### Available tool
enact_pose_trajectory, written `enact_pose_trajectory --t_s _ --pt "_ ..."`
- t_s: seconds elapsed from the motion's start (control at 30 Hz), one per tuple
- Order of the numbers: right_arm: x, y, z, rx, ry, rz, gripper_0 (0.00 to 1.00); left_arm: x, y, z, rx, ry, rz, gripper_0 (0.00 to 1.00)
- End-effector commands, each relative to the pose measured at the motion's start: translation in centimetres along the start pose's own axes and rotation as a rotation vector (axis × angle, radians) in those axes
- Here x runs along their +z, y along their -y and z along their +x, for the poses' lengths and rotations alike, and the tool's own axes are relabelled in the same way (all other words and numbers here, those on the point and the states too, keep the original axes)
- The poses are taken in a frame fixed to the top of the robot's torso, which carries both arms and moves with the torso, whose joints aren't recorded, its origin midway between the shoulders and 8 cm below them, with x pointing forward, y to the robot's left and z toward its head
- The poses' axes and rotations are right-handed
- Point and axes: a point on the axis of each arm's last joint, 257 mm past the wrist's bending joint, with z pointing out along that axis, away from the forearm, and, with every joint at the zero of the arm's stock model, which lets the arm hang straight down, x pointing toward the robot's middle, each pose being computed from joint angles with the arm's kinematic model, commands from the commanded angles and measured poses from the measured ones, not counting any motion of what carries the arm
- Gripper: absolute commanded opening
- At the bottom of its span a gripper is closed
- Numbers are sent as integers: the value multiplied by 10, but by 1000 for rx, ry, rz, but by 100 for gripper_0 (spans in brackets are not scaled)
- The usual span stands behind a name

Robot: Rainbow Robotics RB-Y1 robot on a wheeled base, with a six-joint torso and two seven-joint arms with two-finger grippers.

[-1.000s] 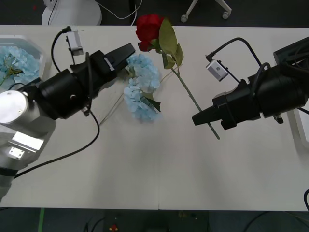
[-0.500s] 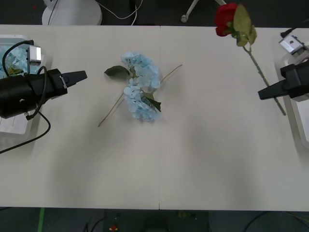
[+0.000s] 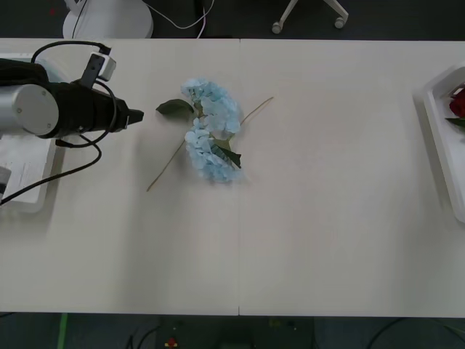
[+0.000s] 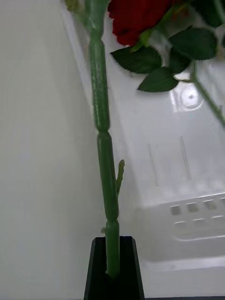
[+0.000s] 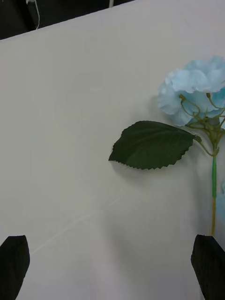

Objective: Put the red flowers into the right box and the blue flowers into the left box

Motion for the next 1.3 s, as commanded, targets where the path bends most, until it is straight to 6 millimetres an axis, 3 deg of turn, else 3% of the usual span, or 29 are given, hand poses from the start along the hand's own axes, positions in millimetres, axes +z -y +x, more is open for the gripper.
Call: enact_pose_trajectory --t_s 0.03,0.17,0.37,0.53,0.87,1.07,1.1,1.17,1.2,1.27,1.3 --pt "-17 51 -26 -73 84 168 0 24 30 -31 -11 -11 -11 100" --pt "0 85 -32 -119 124 282 0 48 43 -33 11 -26 -30 100" --pt "29 112 -39 -149 184 391 0 75 52 -31 15 -37 -51 100" --pt "37 137 -31 -206 157 503 0 90 66 -27 33 -41 -45 100" --pt "73 148 -7 -274 95 597 0 100 109 -22 86 -53 4 100" --pt "80 150 -4 -284 91 612 0 104 126 -19 108 -57 18 100" --pt "80 150 -4 -286 91 612 5 104 126 -19 111 -58 18 100" --pt "79 150 -4 -285 92 612 40 105 127 -14 112 -64 17 100" --pt "79 150 -4 -286 91 612 44 105 126 -13 112 -66 15 96" --pt "78 151 -4 -290 89 615 61 106 126 -11 117 -69 12 77" --pt "77 151 -5 -291 89 616 63 106 125 -11 117 -70 10 72"
